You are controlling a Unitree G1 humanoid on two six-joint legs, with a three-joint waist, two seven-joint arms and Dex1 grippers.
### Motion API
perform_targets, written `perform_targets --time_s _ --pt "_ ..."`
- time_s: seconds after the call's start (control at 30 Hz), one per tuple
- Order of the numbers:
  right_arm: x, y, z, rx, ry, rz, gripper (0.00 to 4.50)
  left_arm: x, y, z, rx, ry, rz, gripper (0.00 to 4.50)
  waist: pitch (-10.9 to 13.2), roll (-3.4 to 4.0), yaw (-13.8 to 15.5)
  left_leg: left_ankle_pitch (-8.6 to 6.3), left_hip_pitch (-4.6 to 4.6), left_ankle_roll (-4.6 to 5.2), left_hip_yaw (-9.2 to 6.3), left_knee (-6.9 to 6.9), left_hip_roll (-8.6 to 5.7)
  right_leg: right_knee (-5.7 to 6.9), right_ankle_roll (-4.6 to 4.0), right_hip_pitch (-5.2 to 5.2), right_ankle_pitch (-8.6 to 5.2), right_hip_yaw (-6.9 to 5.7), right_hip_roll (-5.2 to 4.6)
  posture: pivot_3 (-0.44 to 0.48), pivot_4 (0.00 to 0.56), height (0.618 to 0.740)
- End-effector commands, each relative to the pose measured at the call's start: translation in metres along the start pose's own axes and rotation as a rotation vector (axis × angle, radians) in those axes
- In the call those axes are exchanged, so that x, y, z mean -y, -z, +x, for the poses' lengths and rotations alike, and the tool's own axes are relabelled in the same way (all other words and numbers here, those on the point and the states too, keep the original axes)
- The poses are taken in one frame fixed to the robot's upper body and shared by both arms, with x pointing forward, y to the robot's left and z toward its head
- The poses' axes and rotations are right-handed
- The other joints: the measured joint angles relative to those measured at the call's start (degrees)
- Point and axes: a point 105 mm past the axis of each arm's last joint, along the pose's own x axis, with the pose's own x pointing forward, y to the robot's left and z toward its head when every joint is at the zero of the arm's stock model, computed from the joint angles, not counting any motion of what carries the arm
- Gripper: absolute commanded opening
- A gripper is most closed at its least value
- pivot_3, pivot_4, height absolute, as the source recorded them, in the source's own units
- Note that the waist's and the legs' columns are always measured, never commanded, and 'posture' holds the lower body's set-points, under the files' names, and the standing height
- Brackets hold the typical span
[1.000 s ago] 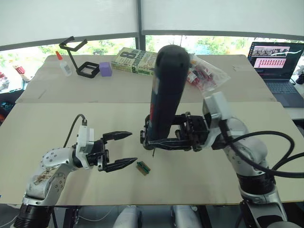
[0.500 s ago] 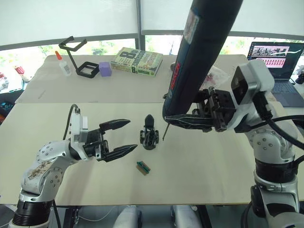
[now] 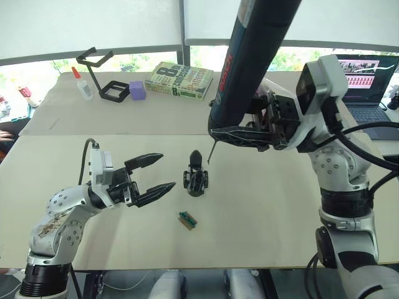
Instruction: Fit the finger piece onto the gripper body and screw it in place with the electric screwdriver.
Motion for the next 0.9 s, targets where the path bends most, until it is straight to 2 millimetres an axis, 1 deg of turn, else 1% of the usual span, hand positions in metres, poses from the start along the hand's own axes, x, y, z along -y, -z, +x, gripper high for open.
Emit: perform_targets --time_s 0.03,0.17,0.33,0.47,0.63,0.9 --pt "0.003 -0.014 0.007 0.045 -0.026 -0.1 1.92 -0.001 -0.006 -0.003 0.017 -0.023 0.039 4.5 0.0 0.0 0.0 0.01 -0.01 -0.02 -0.02 -0.01 0.01 0.01 -0.01 -0.01 0.0 -0.01 0.01 0.0 0.15 0.74" --pt "0.005 -0.012 0.014 0.073 -0.045 -0.097 1.92 -0.001 -0.002 -0.004 0.013 -0.037 0.036 4.5 0.0 0.0 0.0 0.01 -0.03 -0.02 -0.03 0.01 0.0 0.01 -0.01 -0.01 0.01 -0.02 -0.01 0.0 0.15 0.74" --pt "0.003 -0.011 0.022 0.105 -0.07 -0.075 1.92 -0.002 0.007 -0.002 -0.002 -0.053 0.025 4.5 0.0 0.01 -0.1 0.04 -0.06 -0.07 -0.03 0.0 0.0 0.04 -0.02 -0.08 0.01 -0.03 0.0 0.0 0.15 0.74" --pt "-0.001 -0.005 0.029 0.116 -0.089 -0.051 1.92 -0.005 0.022 -0.001 -0.051 -0.071 0.024 4.5 0.0 0.01 -0.1 0.05 -0.06 -0.09 -0.04 0.0 -0.01 0.05 -0.05 -0.07 0.03 -0.04 0.0 0.0 0.15 0.74" --pt "-0.003 0.009 0.031 0.116 -0.079 -0.027 1.92 -0.004 0.04 0.001 -0.084 -0.064 -0.004 4.5 0.0 0.01 -0.2 0.05 -0.07 -0.09 -0.05 0.0 -0.01 0.06 -0.06 -0.1 0.03 -0.07 0.0 0.0 0.15 0.74" --pt "-0.001 0.032 0.028 0.08 -0.086 -0.01 1.92 -0.005 0.055 0.008 -0.086 -0.034 -0.027 4.5 0.0 0.01 -0.6 0.06 -0.1 -0.11 -0.06 0.02 -0.02 0.09 -0.06 -0.11 0.04 -0.1 0.0 0.0 0.15 0.74"
